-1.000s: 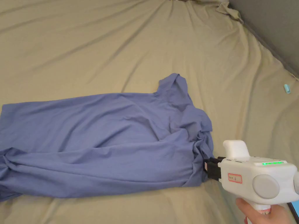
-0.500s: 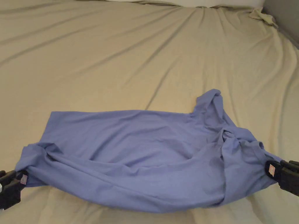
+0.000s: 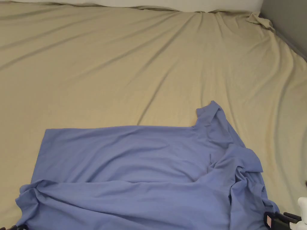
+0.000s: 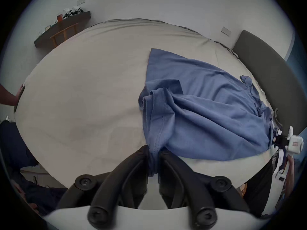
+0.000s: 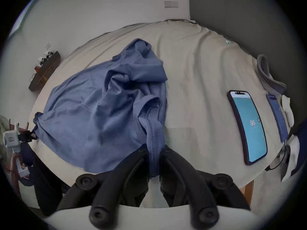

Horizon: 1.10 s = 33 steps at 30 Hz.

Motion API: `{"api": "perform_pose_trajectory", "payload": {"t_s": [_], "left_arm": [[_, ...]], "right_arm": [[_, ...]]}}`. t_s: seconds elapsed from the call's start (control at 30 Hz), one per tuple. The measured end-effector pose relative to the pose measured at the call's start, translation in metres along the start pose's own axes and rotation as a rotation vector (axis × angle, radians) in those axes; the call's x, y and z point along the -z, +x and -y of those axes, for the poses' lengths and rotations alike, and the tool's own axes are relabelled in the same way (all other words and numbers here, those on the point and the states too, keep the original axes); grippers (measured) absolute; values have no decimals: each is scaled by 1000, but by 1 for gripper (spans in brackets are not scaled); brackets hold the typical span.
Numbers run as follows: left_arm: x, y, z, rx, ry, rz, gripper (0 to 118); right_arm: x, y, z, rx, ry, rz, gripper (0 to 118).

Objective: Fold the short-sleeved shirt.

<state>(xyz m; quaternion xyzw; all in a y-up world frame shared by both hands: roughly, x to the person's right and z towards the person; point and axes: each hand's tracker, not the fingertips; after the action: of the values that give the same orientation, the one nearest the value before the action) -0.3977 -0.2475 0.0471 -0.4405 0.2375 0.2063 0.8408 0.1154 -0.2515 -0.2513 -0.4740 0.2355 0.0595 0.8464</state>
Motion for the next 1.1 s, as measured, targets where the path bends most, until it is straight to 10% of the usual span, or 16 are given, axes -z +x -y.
{"api": "perform_pose_trajectory", "payload": {"t_s": [0.03, 0.13, 0.3, 0.37, 0.4, 0.43, 0.47, 0.8, 0.93, 1.1], "left_arm": [[-3, -2, -2, -20, -15, -4, 69], [-30, -4, -2, -29, 21, -27, 81], [-111, 10, -33, 38, 231, -53, 81], [-143, 23, -50, 75, 351, -43, 75], [-153, 29, -57, 91, 408, -54, 59], [-160, 36, -67, 111, 427, -73, 14], [-163, 43, -76, 116, 444, -102, 3], [-69, 57, -180, 142, 366, 57, 3], [33, 41, -219, 30, 152, 102, 72], [130, 29, -234, 32, 34, -33, 72]], "right_arm": [[-2, -1, -3, -4, -2, 2, 70], [-22, -7, -14, -24, -24, 15, 103], [-87, -31, -49, -50, 157, -32, 104], [-108, -45, -68, -94, 263, -64, 96], [-117, -52, -76, -111, 308, -82, 75], [-124, -60, -83, -137, 345, -107, 16], [-125, -67, -89, -146, 368, -115, 2], [-115, -95, -123, -179, 396, -179, 2], [-100, -97, -135, -197, 374, -175, 2], [-67, -99, -152, -216, 303, -155, 2]]}}
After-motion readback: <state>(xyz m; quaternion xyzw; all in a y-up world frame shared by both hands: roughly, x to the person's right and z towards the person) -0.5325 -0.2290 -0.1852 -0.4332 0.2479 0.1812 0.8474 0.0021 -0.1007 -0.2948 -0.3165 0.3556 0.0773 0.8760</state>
